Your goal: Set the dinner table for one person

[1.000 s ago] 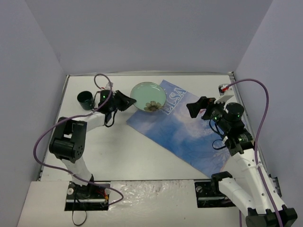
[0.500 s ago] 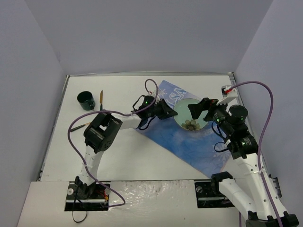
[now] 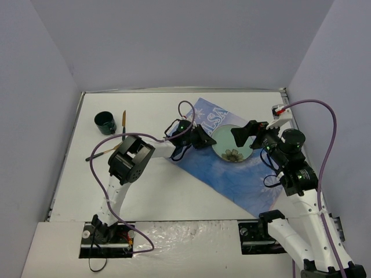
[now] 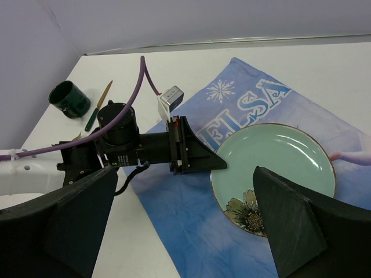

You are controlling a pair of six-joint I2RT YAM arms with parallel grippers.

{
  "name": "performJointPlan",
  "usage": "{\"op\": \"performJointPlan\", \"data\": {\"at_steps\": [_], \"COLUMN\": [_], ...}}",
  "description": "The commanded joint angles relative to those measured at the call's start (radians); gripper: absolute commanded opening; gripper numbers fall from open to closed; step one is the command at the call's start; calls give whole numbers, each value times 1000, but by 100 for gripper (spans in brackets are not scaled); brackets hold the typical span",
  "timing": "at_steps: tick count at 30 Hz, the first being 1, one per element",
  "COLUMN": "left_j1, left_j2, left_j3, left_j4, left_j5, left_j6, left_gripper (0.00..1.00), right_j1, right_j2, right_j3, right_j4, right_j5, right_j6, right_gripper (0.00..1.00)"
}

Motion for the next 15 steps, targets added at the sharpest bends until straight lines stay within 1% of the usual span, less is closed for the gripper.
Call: {"op": "performJointPlan", "data": {"at_steps": [1, 15], "left_j1": [-4, -21], "left_j2": [-45, -15], "left_j3": [78, 50], "left_j4": [194, 194], "left_j5": [45, 58], "left_j6": [-50, -47], "left_gripper": [0, 0], "right_j1": [1, 1], "right_j2": [-5, -1], "right_j3": [30, 6], "right_j4": [55, 55], "right_j5": [11, 11], "right_j6": [-8, -6], "right_gripper": [100, 100]}}
